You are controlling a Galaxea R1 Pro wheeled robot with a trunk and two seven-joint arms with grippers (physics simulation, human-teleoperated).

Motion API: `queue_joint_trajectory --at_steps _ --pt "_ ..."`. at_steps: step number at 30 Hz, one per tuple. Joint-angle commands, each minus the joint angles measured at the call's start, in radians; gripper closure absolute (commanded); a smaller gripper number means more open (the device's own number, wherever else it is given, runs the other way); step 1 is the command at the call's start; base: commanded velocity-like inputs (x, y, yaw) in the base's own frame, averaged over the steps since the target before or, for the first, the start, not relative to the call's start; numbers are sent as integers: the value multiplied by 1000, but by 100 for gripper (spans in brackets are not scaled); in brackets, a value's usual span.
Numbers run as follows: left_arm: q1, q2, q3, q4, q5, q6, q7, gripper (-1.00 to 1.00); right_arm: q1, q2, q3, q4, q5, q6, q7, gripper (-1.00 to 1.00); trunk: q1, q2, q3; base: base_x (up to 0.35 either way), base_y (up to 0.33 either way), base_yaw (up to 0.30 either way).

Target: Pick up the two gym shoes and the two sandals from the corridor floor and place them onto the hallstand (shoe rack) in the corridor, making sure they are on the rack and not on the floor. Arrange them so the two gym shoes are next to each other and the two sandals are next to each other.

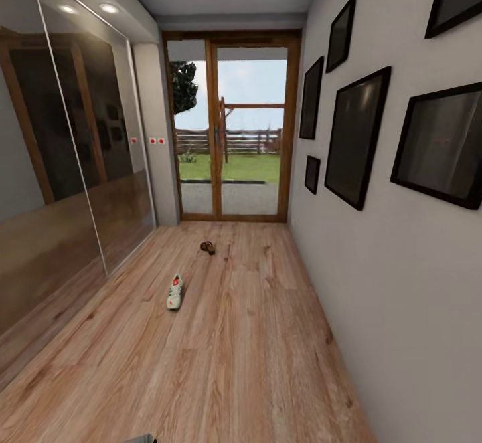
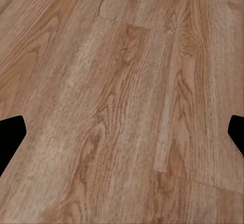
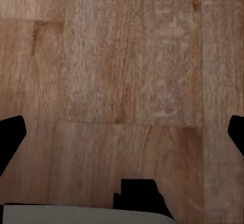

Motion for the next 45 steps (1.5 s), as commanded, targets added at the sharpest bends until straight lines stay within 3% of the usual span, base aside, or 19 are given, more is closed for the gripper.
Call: queue_joint_trajectory --at_steps 1,45 --pt "-1 0 -2 1 7 -3 1 -100 -1 0 1 1 1 -3 -1 -100 0 0 -1 347 0 0" --pt "-1 0 -2 1 7 -3 1 -100 -1 0 -2 1 -4 -3 -1 -100 0 0 -1 347 0 0"
